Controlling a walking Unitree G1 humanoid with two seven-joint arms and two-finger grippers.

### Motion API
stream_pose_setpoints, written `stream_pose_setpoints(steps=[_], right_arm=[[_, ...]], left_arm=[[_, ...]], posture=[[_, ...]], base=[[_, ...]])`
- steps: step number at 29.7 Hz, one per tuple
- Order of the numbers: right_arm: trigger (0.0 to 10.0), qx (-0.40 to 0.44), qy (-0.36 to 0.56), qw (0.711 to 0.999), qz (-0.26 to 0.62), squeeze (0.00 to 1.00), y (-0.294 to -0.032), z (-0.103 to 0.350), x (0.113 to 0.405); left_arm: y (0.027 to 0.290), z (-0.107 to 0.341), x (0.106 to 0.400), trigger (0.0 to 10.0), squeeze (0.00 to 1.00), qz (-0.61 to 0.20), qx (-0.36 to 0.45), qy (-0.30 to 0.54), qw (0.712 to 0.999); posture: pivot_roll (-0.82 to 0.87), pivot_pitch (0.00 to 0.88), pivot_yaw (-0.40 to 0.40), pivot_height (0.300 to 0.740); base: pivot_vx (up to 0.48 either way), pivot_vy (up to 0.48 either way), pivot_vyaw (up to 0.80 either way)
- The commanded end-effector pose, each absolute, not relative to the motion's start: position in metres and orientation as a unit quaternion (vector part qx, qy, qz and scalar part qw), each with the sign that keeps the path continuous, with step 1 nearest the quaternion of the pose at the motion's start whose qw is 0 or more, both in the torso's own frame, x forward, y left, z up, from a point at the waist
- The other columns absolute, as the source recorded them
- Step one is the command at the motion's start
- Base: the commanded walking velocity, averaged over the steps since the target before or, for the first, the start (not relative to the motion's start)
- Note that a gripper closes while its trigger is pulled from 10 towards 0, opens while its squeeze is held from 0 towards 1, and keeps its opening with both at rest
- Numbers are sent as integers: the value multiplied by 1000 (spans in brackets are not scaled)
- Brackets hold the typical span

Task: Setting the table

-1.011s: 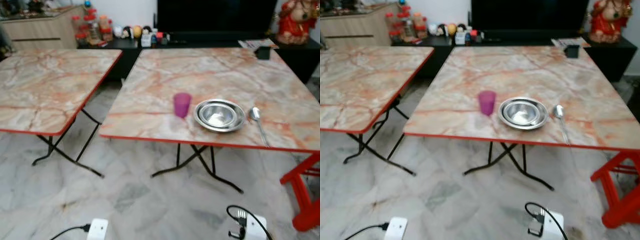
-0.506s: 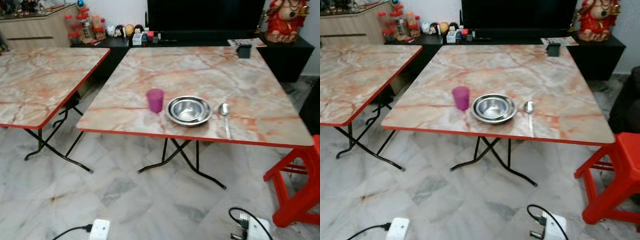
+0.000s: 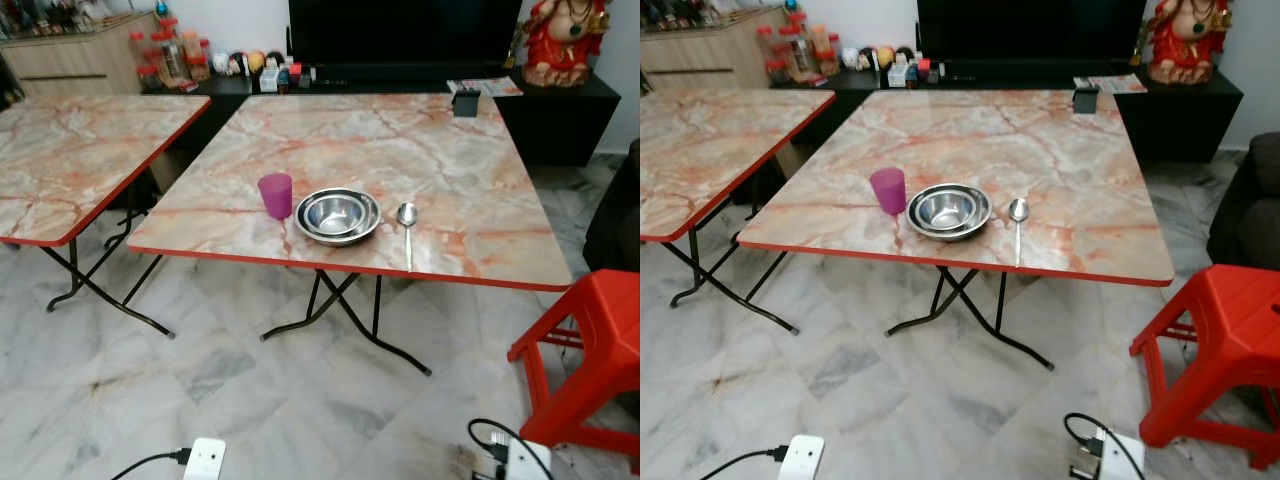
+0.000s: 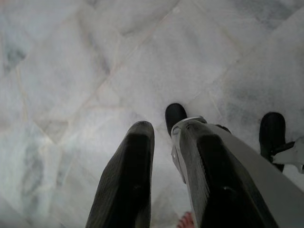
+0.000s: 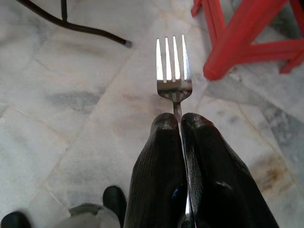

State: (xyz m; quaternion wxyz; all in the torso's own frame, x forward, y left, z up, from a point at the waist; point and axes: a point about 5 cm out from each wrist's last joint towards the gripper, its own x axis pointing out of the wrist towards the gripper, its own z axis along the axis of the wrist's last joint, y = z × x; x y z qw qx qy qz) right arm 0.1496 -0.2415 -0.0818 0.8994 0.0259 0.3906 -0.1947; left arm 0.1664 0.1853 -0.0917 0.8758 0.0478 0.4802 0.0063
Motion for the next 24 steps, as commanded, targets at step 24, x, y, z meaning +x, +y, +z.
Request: stream_pose_setpoints(steps=[24], right_arm=[[10000,-92,137,974,-155,0,-231,-29,188]], left_arm=[[200,-87,172,10000,0,25,50,460,886]], posture=[[-104,0,44,740]], base=[[0,0,0]])
